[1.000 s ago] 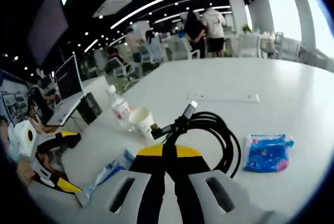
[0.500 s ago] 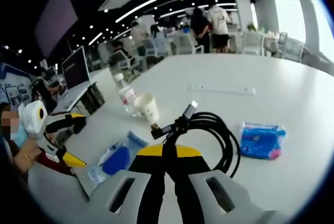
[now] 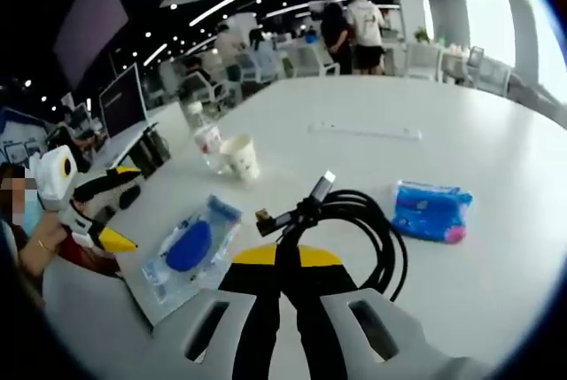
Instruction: Arrange the tabletop items into an orderly group along one side of the table until the central work area is clear of visible clutter.
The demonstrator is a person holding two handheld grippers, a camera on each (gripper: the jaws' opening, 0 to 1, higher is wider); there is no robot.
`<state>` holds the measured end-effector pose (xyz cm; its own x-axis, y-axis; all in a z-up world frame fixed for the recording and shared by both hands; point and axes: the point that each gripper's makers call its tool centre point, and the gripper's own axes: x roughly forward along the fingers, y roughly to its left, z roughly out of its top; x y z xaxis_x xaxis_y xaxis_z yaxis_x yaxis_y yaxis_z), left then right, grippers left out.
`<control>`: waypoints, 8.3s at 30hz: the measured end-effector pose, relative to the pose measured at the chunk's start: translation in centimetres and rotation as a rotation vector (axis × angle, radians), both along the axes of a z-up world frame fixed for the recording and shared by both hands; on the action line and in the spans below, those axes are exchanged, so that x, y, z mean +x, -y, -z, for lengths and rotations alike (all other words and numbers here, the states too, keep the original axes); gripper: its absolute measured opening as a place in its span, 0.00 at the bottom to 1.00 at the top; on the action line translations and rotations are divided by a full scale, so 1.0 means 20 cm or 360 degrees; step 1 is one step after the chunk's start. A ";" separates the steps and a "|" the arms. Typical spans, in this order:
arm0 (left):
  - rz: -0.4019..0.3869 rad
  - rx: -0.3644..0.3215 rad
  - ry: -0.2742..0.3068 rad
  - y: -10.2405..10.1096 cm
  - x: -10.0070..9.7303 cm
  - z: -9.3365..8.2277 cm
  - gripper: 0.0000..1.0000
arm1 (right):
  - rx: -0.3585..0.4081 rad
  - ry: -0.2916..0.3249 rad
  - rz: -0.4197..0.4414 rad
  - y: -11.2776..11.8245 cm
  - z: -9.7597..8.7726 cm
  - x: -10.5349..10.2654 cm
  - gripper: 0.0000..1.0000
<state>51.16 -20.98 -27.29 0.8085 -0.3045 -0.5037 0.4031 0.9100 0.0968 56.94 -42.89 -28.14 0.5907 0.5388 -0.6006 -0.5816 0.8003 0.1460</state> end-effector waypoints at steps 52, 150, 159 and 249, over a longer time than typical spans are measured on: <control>-0.0003 0.0001 -0.0025 -0.02 -0.01 0.02 0.93 | -0.0438 -0.0161 -0.0198 -0.03 0.49 0.08 0.06; 0.0674 0.0010 -0.0098 0.02 0.44 0.33 0.73 | 0.0295 -0.0915 -0.0010 -0.78 0.45 -0.80 0.64; 0.0742 0.0055 -0.0226 0.03 0.47 0.43 0.59 | 0.0212 -0.0839 0.0094 -0.75 0.50 -0.70 0.48; 0.0815 0.0460 -0.0605 -0.24 0.17 0.33 0.00 | -0.0031 -0.0456 0.0033 -0.50 0.30 -0.15 0.01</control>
<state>54.57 -16.26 -33.98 0.3508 -0.4114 -0.8412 0.8283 0.5554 0.0738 53.93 -32.81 -34.11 0.4063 0.5151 -0.7547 -0.5023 0.8159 0.2865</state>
